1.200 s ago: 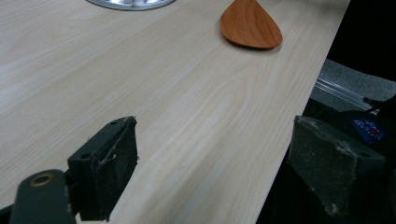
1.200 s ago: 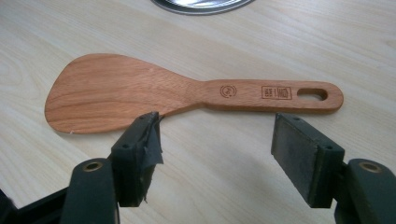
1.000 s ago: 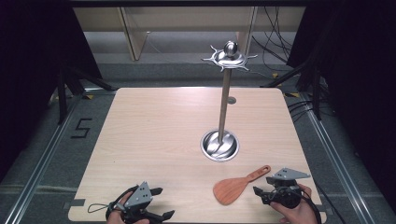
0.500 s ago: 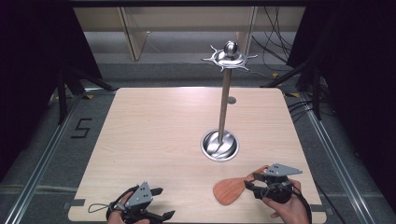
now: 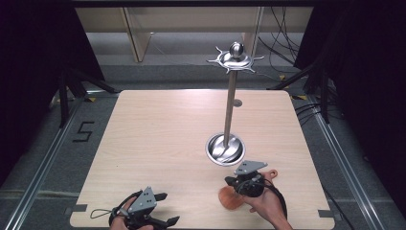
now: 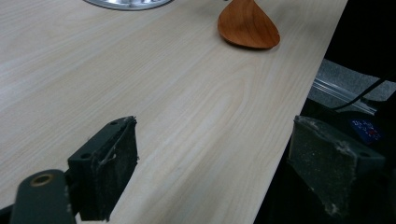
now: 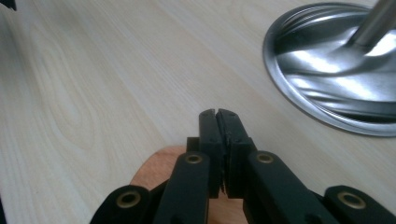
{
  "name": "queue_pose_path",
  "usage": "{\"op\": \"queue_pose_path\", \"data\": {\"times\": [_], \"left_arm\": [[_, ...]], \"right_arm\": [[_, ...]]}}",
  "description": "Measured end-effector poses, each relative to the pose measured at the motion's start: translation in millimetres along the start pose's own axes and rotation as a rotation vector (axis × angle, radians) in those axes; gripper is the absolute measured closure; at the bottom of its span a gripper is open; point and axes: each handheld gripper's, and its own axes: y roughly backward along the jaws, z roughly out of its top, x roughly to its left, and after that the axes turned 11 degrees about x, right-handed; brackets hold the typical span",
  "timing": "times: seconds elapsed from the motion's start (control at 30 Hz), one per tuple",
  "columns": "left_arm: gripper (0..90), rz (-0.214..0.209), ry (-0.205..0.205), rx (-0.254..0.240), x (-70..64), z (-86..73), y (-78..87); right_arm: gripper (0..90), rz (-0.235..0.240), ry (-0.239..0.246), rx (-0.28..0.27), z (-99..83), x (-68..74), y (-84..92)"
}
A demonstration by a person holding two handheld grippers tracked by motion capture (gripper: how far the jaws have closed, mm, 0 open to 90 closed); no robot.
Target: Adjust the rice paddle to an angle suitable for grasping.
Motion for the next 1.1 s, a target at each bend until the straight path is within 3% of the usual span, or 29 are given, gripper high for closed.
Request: {"op": "queue_pose_path", "data": {"times": [0.07,0.1,0.17,0.2,0.23,0.3,0.33,0.4,0.43,0.5,0.57,0.6,0.63,0.7,0.73,0.83,0.87,0.9,0.93,0.97,1.0,1.03,1.07,1.1], "left_arm": [[14.9,-0.001,0.000,0.007,0.0,0.4,0.7],[14.9,0.001,-0.021,0.006,1.4,1.1,0.9],[14.9,0.004,-0.030,0.014,2.1,1.5,1.2],[14.9,0.002,-0.029,0.003,1.7,1.1,0.2],[14.9,0.000,0.003,-0.001,-0.3,0.3,-0.6],[14.8,0.004,-0.009,0.009,0.9,0.5,0.1],[14.9,0.000,-0.049,0.025,3.0,1.4,2.5],[14.9,0.010,-0.042,0.011,2.3,0.8,1.4],[14.9,-0.005,-0.020,-0.005,0.8,0.9,0.7],[14.9,-0.002,-0.025,0.005,1.5,1.3,1.7],[14.9,-0.005,-0.023,-0.007,0.7,1.0,1.3],[14.9,-0.008,-0.021,-0.004,0.8,0.8,1.1],[14.9,0.006,-0.046,0.025,3.0,1.1,3.2],[14.9,0.009,-0.047,0.020,3.1,1.4,3.5],[14.9,-0.002,-0.026,0.002,0.9,1.1,2.1],[14.9,0.000,-0.014,0.019,1.0,0.7,2.7],[14.9,0.008,-0.047,0.020,2.9,1.4,3.2],[14.9,-0.001,-0.024,0.001,1.1,1.4,1.8],[14.9,0.000,-0.031,0.005,1.5,1.3,2.1],[14.9,0.007,-0.051,0.023,3.0,1.2,3.6],[14.9,0.006,-0.048,0.020,3.0,1.1,3.5],[14.9,0.006,-0.035,0.020,2.9,1.1,3.2],[14.9,0.004,-0.021,0.026,2.4,1.0,2.9],[14.9,0.008,-0.047,0.022,3.0,1.3,3.3]], "right_arm": [[89.5,0.000,0.009,0.015,3.6,1.9,-8.5],[89.5,-0.007,0.029,0.015,4.7,0.8,-11.6],[89.8,-0.002,0.016,0.040,8.6,1.8,-16.8],[89.9,-0.015,0.019,0.037,9.5,2.0,-21.5],[89.9,-0.015,0.019,0.037,9.5,2.0,-21.5],[89.9,-0.004,0.029,0.064,11.8,2.8,-27.2],[89.8,0.008,0.037,0.101,11.6,4.3,-30.2],[89.8,0.012,0.026,0.099,10.6,6.6,-32.1],[89.7,0.011,0.040,0.102,10.1,7.1,-34.2],[89.8,0.031,0.042,0.116,9.5,9.2,-34.6],[89.6,0.033,0.034,0.134,9.0,12.2,-33.7],[89.5,0.062,0.047,0.164,7.7,12.9,-30.3],[89.5,0.062,0.047,0.164,7.7,12.9,-30.3],[89.3,0.063,0.052,0.173,1.0,13.6,-24.4],[89.2,0.072,0.059,0.168,-1.9,13.1,-23.4],[88.7,0.066,0.034,0.195,-8.0,13.8,-16.8],[88.8,0.072,0.038,0.191,-9.7,13.1,-15.9],[88.8,0.081,0.046,0.211,-11.2,11.9,-12.5],[88.7,0.089,0.065,0.207,-13.5,10.4,-10.9],[88.6,0.084,0.059,0.203,-15.8,10.4,-10.1],[88.6,0.077,0.011,0.246,-17.9,13.1,-4.7],[88.5,0.080,0.048,0.230,-20.0,9.7,-3.8],[88.2,0.071,0.025,0.244,-25.1,9.1,1.0],[88.0,0.069,0.037,0.239,-26.7,7.3,2.1]]}}
